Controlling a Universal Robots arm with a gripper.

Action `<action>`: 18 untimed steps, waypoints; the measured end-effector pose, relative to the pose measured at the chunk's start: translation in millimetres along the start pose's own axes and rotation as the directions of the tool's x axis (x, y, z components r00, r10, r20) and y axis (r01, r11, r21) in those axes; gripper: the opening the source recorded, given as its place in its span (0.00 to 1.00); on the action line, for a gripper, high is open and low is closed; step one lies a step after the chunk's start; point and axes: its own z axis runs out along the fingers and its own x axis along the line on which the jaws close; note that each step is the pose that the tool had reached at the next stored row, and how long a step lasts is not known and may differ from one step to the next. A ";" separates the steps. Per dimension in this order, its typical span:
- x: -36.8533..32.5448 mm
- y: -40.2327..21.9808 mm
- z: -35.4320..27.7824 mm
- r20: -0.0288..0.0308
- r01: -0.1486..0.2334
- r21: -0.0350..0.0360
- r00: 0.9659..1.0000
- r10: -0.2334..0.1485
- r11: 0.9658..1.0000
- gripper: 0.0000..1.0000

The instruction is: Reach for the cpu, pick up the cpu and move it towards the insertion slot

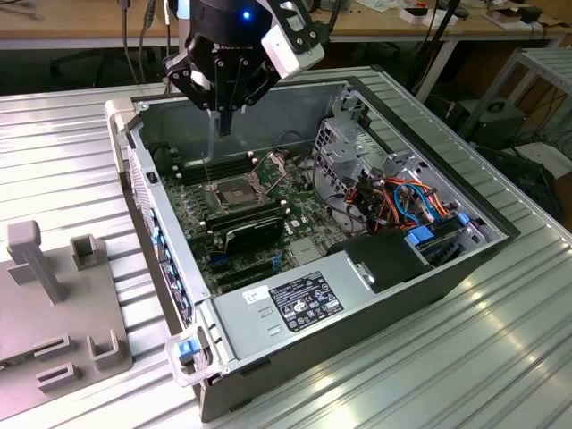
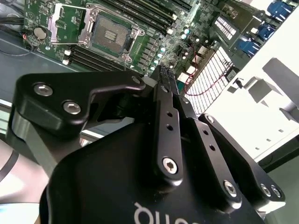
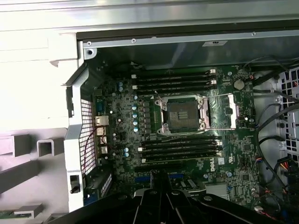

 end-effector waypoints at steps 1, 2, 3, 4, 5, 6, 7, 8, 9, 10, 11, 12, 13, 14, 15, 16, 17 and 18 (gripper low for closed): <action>0.3 0.0 0.1 0.000 0.000 0.000 1.000 0.000 1.000 0.11; 0.6 0.0 0.0 0.000 0.000 0.000 1.000 0.000 1.000 0.11; 1.0 -0.1 0.0 0.000 0.000 0.000 1.000 0.000 1.000 0.11; 1.5 -0.1 0.0 0.000 0.000 0.000 1.000 0.000 1.000 0.11; 2.1 -0.2 0.0 0.000 0.000 0.000 1.000 0.000 1.000 0.11; 2.8 -0.2 -0.1 0.000 0.000 0.000 1.000 0.000 1.000 0.11; 3.3 -0.2 -0.1 0.000 0.000 0.000 1.000 0.000 1.000 0.11; 3.6 -0.3 -0.1 0.000 0.000 0.000 1.000 0.000 1.000 0.11; 3.9 -0.3 -0.1 0.000 0.000 0.000 1.000 0.000 1.000 0.11; 4.2 -0.3 -0.1 0.000 0.000 0.000 1.000 0.000 1.000 0.11; 4.7 -0.3 -0.1 0.000 0.000 0.000 1.000 0.000 1.000 0.11; 4.9 -0.4 -0.1 0.000 0.000 0.000 1.000 0.000 1.000 0.11; 5.4 -0.4 -0.1 0.000 0.000 0.000 1.000 0.000 1.000 0.11; 5.7 -0.4 -0.1 0.000 0.000 0.000 1.000 0.000 1.000 0.11; 5.9 -0.4 -0.1 0.000 0.000 0.000 1.000 0.000 1.000 0.11; 6.4 -0.5 -0.1 0.000 0.000 0.000 1.000 0.000 1.000 0.11; 6.7 -0.5 -0.2 0.000 0.000 0.000 1.000 0.000 1.000 0.11; 7.0 -0.5 -0.1 0.000 0.000 0.000 1.000 0.000 1.000 0.11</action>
